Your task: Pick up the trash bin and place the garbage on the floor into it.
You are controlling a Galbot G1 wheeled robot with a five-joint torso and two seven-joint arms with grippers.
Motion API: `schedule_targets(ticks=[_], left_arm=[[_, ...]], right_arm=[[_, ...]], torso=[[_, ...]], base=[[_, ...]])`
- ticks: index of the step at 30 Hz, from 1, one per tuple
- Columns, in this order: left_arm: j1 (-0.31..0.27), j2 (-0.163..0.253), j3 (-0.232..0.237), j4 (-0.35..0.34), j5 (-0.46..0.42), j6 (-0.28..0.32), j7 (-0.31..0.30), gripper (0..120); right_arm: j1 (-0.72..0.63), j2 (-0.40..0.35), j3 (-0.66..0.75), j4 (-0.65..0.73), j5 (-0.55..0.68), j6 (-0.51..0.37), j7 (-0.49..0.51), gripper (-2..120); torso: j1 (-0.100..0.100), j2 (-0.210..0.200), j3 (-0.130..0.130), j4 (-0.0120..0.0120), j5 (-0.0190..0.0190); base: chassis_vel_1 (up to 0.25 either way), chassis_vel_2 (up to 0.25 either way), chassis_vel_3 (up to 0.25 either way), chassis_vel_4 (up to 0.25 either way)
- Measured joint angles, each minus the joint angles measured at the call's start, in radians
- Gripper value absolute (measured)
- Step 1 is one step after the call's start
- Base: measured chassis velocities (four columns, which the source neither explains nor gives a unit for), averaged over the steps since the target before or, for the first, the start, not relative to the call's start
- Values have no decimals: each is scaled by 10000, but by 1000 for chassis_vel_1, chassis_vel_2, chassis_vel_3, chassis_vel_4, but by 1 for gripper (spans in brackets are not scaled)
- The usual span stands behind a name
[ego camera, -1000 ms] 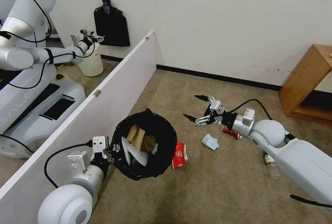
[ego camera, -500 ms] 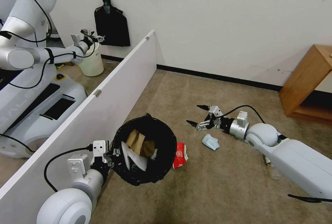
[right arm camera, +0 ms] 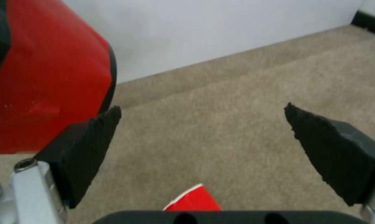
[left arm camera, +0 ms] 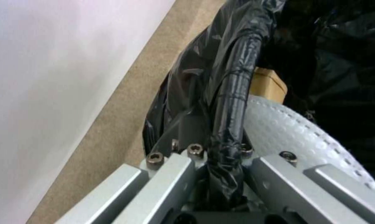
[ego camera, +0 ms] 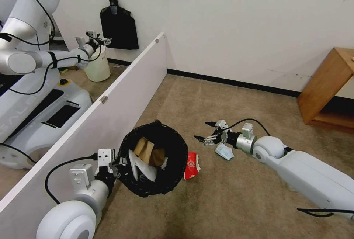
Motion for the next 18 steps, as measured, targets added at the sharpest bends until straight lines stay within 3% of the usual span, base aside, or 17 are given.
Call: schedule_targets(ticks=[6, 18], left_arm=[[-30, -40, -67, 32, 17, -10, 0, 0], [-173, 32, -234, 124, -178, -58, 5, 0]], right_arm=[[202, 100, -384, 37, 513, -875, 260, 100], [694, 41, -1248, -83, 760, -1733, 759, 100]], torso=[[0, 0, 0, 2, -1], [0, 0, 0, -2, 0]], base=[[0, 0, 0, 0], [0, 0, 0, 0]])
